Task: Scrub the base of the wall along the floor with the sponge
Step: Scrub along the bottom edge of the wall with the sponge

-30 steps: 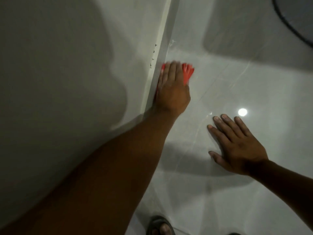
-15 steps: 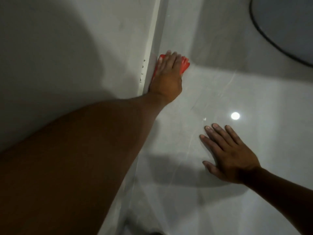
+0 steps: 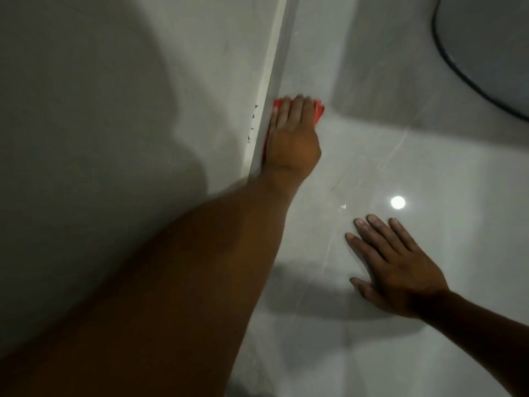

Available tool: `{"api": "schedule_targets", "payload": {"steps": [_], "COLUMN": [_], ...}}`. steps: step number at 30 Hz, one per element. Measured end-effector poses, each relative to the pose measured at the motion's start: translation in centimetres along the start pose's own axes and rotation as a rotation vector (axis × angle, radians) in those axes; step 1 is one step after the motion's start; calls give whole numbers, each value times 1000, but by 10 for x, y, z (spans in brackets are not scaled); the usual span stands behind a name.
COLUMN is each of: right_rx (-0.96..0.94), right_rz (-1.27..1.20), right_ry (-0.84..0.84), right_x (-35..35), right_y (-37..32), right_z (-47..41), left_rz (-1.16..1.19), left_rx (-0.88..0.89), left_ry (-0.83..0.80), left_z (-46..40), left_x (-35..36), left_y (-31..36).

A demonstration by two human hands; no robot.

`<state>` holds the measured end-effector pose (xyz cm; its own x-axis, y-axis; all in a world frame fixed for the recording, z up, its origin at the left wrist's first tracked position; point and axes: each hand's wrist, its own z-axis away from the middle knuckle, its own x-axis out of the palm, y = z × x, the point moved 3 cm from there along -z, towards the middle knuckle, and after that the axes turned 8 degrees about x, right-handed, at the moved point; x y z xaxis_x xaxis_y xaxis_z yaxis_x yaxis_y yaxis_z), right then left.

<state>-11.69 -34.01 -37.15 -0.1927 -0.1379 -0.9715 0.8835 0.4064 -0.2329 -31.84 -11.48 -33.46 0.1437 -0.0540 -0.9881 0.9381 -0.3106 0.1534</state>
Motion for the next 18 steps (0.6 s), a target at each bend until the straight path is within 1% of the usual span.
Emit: {"api": "schedule_targets", "payload": {"steps": [3, 6, 8, 10, 13, 18], "right_rx": [4, 3, 6, 9, 8, 2], "right_rz": [4, 5, 3, 3, 5, 8], "right_ry": [3, 8, 11, 17, 4, 11], "right_x": [1, 2, 3, 2, 1, 2], "right_y": [-1, 0, -1, 0, 0, 0], "right_z": [2, 0, 1, 0, -2, -2], "left_rz": [85, 138, 126, 132, 168, 204], "left_rx": [-18, -29, -7, 19, 67, 52], "left_ry": [60, 21, -2, 8, 9, 74], "left_z": [84, 174, 213, 219, 205, 145], "left_x": [1, 8, 11, 12, 13, 9], "left_y": [8, 10, 12, 10, 4, 1]}}
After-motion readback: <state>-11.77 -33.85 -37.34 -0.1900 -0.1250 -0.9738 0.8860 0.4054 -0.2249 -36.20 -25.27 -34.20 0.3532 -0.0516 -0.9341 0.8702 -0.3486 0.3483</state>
